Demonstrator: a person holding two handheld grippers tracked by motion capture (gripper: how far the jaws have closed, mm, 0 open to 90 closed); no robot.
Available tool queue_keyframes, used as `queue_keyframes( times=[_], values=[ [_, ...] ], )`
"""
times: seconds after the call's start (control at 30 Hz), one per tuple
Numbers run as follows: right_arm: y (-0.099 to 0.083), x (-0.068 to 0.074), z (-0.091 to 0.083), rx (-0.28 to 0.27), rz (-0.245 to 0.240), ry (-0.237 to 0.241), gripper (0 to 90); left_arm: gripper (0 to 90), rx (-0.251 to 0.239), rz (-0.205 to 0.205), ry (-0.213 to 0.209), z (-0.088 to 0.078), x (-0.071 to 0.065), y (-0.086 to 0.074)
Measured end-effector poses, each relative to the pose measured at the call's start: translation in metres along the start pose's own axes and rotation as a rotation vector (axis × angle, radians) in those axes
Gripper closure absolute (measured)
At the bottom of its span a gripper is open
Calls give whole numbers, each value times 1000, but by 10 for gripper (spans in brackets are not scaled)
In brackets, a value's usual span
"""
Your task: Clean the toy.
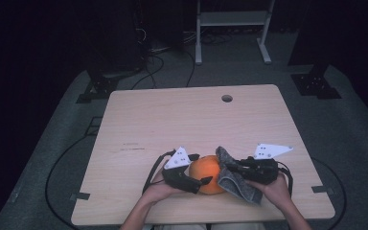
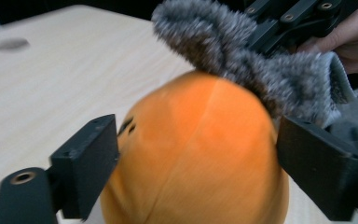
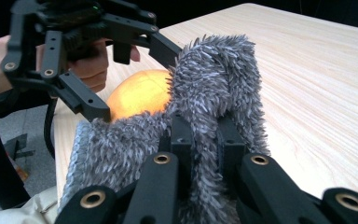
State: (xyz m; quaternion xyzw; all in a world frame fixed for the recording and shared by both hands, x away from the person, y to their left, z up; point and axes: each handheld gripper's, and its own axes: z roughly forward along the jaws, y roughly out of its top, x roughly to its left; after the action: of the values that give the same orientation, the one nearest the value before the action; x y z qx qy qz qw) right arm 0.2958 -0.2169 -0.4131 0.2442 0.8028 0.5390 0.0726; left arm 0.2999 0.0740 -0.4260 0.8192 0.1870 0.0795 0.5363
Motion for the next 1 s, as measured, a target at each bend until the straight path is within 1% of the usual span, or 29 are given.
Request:
queue_keyframes(
  times=[0.07, 0.1, 0.17, 0.2, 0.23, 0.27, 0.3, 0.33, 0.4, 0.43, 0.5, 0.53, 0.57, 0.63, 0.67, 0.7, 0.77, 0.83, 0.87, 0.9, 0.93, 0.97, 1.0],
  values=[
    [0, -1, 0, 1, 1, -2, 804, 130, 9, 32, -7, 1, 0, -3],
    [-1, -1, 0, 3, -1, -1, 804, 131, 2, 27, -13, 1, 0, -5],
    [-2, -1, 0, 0, 4, -5, 805, 137, 0, 40, -29, -1, 2, -7],
    [-3, -2, 0, 3, 8, -5, 805, 139, 0, 50, -28, -1, 2, -8],
    [-3, -3, -1, 4, 9, -10, 805, 148, 3, 64, -18, -1, 2, -9],
    [-5, -4, -2, 9, 9, -22, 805, 180, -2, 66, -11, -1, 1, -10],
    [-5, -6, -3, 18, 13, -38, 805, 234, -9, 74, 4, 0, 0, -10],
    [-6, -8, -5, 17, 29, -49, 805, 278, -11, 77, 22, 0, -2, -10],
    [-5, -9, -8, 8, 50, -59, 805, 340, -5, 72, 59, 0, -4, -6],
    [-2, -8, -10, -10, 48, -58, 805, 363, -10, 63, 74, -1, -4, -4],
    [5, -1, -12, -37, 27, -41, 805, 388, -25, 42, 89, -2, -5, -1],
    [9, 2, -12, -46, 16, -34, 804, 397, -17, 41, 117, -2, -7, 1],
    [12, 6, -10, -56, 5, -21, 804, 407, -14, 39, 126, -2, -8, 3],
    [15, 13, -7, -46, -23, -13, 805, 411, -7, 42, 129, -3, -11, 7],
    [15, 15, -5, -38, -31, -17, 805, 410, 5, 57, 120, -4, -13, 8],
    [13, 15, -1, -27, -36, -21, 805, 405, 8, 62, 115, -4, -15, 9],
    [9, 11, 1, -13, -19, -2, 805, 385, 26, 82, 95, -5, -17, 8],
    [4, 7, 3, -8, 1, 12, 805, 325, 16, 71, 61, -5, -15, 5],
    [2, 6, 3, -9, 13, 25, 805, 273, 13, 64, 41, -6, -11, 4],
    [0, 6, 3, 0, 11, 24, 804, 224, 7, 63, 39, -7, -8, 2],
    [-1, 6, 3, 3, 9, 26, 804, 185, 9, 52, 41, -8, -6, 2],
    [-2, 5, 3, 3, 12, 29, 804, 145, 21, 29, 42, -7, -4, 1],
    [-2, 4, 2, 4, 19, 31, 804, 122, 38, 15, 38, -7, -1, -1]
  ],
)
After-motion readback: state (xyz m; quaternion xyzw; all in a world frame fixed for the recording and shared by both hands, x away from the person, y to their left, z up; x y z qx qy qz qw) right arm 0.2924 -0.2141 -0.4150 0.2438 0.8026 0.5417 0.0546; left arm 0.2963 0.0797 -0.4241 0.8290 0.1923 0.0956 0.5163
